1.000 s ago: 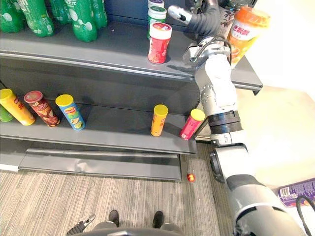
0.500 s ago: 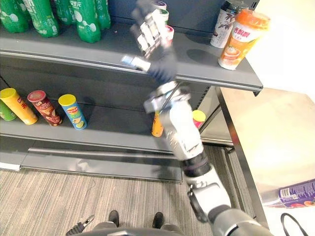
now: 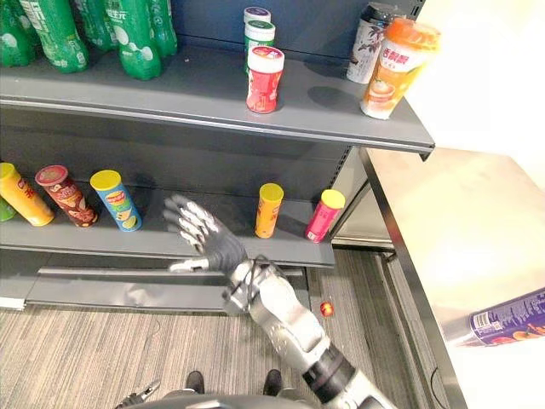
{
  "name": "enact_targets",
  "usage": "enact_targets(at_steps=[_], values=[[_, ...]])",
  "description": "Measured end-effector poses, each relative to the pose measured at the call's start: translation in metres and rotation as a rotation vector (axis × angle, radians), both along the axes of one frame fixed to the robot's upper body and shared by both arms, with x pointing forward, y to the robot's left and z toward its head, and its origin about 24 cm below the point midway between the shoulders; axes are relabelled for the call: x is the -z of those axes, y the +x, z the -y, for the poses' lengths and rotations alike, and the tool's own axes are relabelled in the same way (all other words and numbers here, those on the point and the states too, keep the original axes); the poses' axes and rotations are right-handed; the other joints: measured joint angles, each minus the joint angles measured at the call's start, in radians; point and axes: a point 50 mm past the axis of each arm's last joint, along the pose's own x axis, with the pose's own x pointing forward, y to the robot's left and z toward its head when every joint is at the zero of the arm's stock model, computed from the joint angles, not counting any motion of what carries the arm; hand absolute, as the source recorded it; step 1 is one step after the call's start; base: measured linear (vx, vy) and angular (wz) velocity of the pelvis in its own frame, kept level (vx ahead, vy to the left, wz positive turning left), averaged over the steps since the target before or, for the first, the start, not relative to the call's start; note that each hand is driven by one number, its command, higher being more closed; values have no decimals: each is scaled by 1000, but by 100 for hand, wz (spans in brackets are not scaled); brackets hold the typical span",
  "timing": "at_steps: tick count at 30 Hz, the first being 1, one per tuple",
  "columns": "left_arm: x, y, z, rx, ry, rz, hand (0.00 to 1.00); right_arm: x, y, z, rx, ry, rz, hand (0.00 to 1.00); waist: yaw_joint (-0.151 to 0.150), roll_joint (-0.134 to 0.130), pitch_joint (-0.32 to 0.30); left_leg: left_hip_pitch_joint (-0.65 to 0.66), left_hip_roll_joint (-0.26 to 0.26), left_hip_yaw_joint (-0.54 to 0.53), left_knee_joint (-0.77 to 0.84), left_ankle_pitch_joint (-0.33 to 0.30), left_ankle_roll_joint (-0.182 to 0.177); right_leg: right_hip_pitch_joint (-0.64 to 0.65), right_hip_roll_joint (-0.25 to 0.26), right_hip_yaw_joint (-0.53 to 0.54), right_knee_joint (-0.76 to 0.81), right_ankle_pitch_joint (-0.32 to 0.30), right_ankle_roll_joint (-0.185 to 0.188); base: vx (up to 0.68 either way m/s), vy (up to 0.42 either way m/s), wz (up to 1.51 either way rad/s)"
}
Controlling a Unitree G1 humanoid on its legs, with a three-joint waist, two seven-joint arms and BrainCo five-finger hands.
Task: Put the gum and the chips on the shelf.
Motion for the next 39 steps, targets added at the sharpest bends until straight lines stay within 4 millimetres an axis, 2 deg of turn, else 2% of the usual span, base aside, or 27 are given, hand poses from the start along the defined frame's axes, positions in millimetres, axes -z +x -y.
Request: enact_targets(at_steps=[2, 3, 5, 6, 8, 9, 11, 14, 18, 23, 26, 30, 34, 35, 36, 37, 38, 39], values=[[0, 0, 1, 1, -3, 1, 0, 34, -13, 11, 16, -79, -121, 0, -1, 1, -3, -4, -1, 1, 0, -4, 4, 0, -1, 2, -1, -4, -6, 0, 0, 0], [0, 0, 1, 1, -3, 2, 0, 42, -16, 14, 25, -99, -147, 0, -1, 1, -3, -5, -2, 1, 0, -4, 4, 0, -1, 2, -1, -4, -6, 0, 0, 0], [1, 0, 2, -2, -5, 4, 0, 75, -30, 34, 74, -182, -262, 0, -1, 4, -2, -6, -3, 1, 0, -6, 6, 0, -2, 2, -3, -4, -6, 0, 0, 0], [1, 0, 3, -5, -6, 5, 0, 84, -32, 40, 99, -205, -295, 0, -1, 6, -3, -6, -4, 1, 0, -6, 6, 0, -2, 3, -3, -4, -6, 0, 0, 0], [1, -1, 4, -6, -7, 5, 0, 115, -41, 71, 215, -304, -419, 0, -3, 14, -3, -7, -5, 1, 0, -8, 7, -1, -4, 3, -4, -4, -6, 0, 0, 0], [1, -1, 5, -5, -7, 4, 0, 122, -43, 79, 244, -332, -444, 0, -3, 16, -3, -7, -6, 1, 0, -8, 8, -1, -4, 3, -4, -4, -6, 0, 0, 0], [1, -1, 6, -11, -11, 6, 0, 148, -52, 113, 370, -443, -551, 0, -5, 25, -4, -8, -7, 1, 0, -9, 8, -1, -5, 3, -4, -5, -4, 0, 0, 0], [2, -2, 8, -13, -16, 6, 0, 172, -68, 148, 505, -529, -689, 0, -5, 38, -8, -7, -7, 1, 0, -12, 8, -1, -5, 2, -4, -8, -4, 34, -2, 0], [3, -1, 12, -14, -27, 10, 0, 193, -90, 173, 616, -603, -834, 0, -6, 50, -11, -7, -7, 1, 0, -14, 6, 0, -6, 1, -3, -10, -4, 0, 0, 0], [3, 0, 16, -16, -35, 28, 0, 216, -123, 188, 733, -641, -1028, 0, -6, 65, -13, -2, -9, 1, 0, -17, 2, 3, -8, -1, -1, -14, 1, 6, 0, 0], [3, 0, 17, -18, -41, 31, 0, 225, -145, 203, 835, -644, -1159, 0, -6, 69, -9, 18, -14, 2, 0, -24, 2, 22, -13, -3, 0, -20, 10, 53, 12, 1], [2, 2, 16, -43, -48, 48, 0, 229, -164, 210, 890, -641, -1250, 0, -10, 63, 0, 26, -20, 4, 9, -38, 15, 29, -22, -2, 10, -33, 17, 32, 25, 3], [0, 16, 14, -49, -51, 102, 0, 229, -172, 220, 1008, -587, -1299, 0, -30, 59, 60, -63, -12, 18, 267, -177, 33, -23, -58, 9, 155, -95, 51, 7, 74, -8], [0, 18, 16, -53, -56, 108, 0, 229, -175, 221, 1050, -548, -1319, 0, -33, 74, 69, -77, -2, 44, 337, -220, 40, -32, -64, 28, 181, -104, 64, -24, 126, -35], [0, 18, 17, -53, -59, 109, 0, 229, -177, 222, 1077, -527, -1329, 0, -32, 76, 72, -86, 6, 61, 366, -240, 46, -40, -65, 40, 193, -99, 77, -8, 159, -57], [0, 20, 20, -54, -65, 112, 0, 228, -179, 224, 1109, -501, -1335, 0, -32, 89, 75, -102, 25, 93, 404, -270, 56, -57, -60, 56, 211, -78, 104, -50, 188, -93], [1, 22, 23, -58, -72, 121, 0, 227, -176, 224, 1136, -468, -1329, 0, -30, 110, 75, -123, 61, 147, 450, -307, 69, -112, -44, 61, 248, -29, 104, -107, 279, -145], [1, 24, 27, -72, -83, 134, 0, 227, -173, 217, 1144, -436, -1324, 0, -29, 139, 71, -129, 96, 209, 470, -320, 86, -149, -24, 55, 240, 36, 90, -136, 263, -148]])
